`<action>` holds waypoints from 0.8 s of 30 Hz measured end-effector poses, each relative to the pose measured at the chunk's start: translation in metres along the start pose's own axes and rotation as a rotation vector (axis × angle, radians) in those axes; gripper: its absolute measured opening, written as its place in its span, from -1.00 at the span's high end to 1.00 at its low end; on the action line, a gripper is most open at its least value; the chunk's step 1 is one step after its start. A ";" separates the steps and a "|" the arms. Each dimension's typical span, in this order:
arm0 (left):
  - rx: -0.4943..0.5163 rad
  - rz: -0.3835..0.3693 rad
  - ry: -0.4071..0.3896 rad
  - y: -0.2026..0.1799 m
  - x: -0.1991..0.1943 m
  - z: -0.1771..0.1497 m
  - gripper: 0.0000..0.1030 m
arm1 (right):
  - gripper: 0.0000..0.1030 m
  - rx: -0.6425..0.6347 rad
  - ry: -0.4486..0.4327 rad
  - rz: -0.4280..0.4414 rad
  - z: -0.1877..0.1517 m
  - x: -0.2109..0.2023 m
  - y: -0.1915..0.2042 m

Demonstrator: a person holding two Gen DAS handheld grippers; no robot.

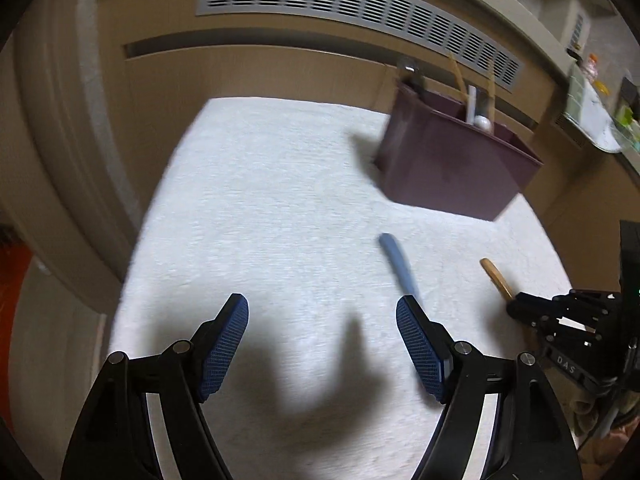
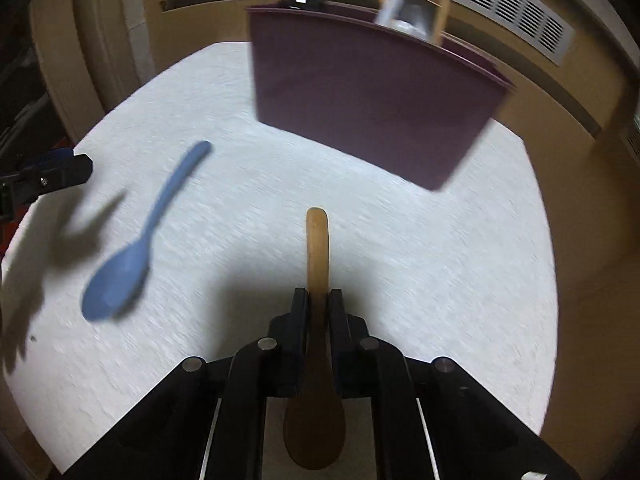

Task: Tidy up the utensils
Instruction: 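Grasp the wooden spoon by its handle with the right tool while the left tool reaches the blue spoon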

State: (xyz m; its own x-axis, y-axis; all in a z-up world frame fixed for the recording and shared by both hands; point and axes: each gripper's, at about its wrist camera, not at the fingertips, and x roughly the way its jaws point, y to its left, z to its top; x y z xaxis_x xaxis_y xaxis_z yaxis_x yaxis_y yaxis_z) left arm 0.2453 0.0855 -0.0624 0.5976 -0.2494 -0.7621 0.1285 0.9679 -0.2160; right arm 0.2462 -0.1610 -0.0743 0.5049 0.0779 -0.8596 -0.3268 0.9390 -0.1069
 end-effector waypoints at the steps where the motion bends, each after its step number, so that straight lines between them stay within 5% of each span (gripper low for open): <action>1: 0.015 -0.051 0.013 -0.005 0.002 0.004 -0.49 | 0.83 0.017 0.000 0.004 -0.005 -0.002 -0.007; 7: 0.111 -0.349 0.167 -0.044 0.039 0.041 -0.48 | 0.74 0.055 -0.020 0.021 -0.024 -0.012 -0.024; 11: 0.153 -0.461 0.260 -0.075 0.071 0.059 -0.42 | 0.39 0.067 -0.030 0.025 -0.026 -0.018 -0.027; 16: 0.137 -0.399 0.331 -0.072 0.100 0.062 -0.40 | 0.13 0.075 -0.053 -0.007 -0.030 -0.027 -0.029; 24: 0.071 -0.321 0.338 -0.020 0.052 0.028 -0.38 | -0.01 0.076 -0.056 -0.010 -0.033 -0.031 -0.029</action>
State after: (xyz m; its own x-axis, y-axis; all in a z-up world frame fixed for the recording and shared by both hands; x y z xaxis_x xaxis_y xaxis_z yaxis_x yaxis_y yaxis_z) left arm 0.2959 0.0546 -0.0807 0.2288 -0.5214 -0.8221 0.3258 0.8368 -0.4400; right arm 0.2136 -0.2012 -0.0615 0.5524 0.0854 -0.8292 -0.2616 0.9622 -0.0752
